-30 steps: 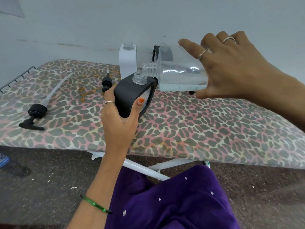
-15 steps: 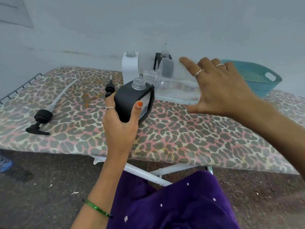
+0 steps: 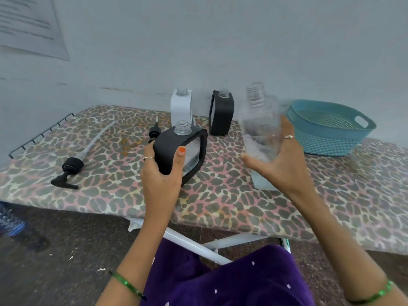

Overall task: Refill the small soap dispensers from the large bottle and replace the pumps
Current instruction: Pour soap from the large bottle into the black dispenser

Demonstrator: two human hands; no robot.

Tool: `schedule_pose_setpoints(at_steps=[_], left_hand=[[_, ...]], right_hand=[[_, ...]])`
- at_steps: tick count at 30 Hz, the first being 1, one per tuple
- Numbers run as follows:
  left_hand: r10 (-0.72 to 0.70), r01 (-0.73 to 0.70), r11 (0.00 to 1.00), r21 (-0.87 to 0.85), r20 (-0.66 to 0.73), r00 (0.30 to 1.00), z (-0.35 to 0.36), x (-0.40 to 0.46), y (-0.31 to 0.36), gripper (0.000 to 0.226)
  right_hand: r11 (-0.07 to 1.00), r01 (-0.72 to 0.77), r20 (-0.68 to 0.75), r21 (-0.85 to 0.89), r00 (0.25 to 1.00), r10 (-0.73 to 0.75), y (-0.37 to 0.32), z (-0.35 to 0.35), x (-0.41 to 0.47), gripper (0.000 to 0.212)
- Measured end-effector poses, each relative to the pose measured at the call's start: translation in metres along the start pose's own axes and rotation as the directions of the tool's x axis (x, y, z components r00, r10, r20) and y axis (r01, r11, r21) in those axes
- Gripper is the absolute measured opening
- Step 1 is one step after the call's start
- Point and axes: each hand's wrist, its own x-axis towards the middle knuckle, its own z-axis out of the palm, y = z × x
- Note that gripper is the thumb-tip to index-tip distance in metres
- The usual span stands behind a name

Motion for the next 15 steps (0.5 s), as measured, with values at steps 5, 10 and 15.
schedule_pose_setpoints(at_steps=[5,10,15], left_hand=[[-0.065,0.066,0.994,-0.087,0.018,0.998,-0.002,-0.002,0.002,0.047],[-0.115,0.116,0.987,-0.114,0.017,0.993,-0.001,-0.001,0.003,0.056],[-0.141,0.143,0.986,-0.085,0.020,0.990,-0.002,-0.001,0.000,0.063]], right_hand=[[0.969,-0.066,-0.157,0.238,0.982,0.105,0.018,-0.003,-0.005,0.093],[0.948,-0.101,-0.205,0.303,0.964,0.168,0.032,-0.008,-0.005,0.091],[0.942,-0.117,-0.202,0.315,0.961,0.187,0.040,-0.008,-0.012,0.085]])
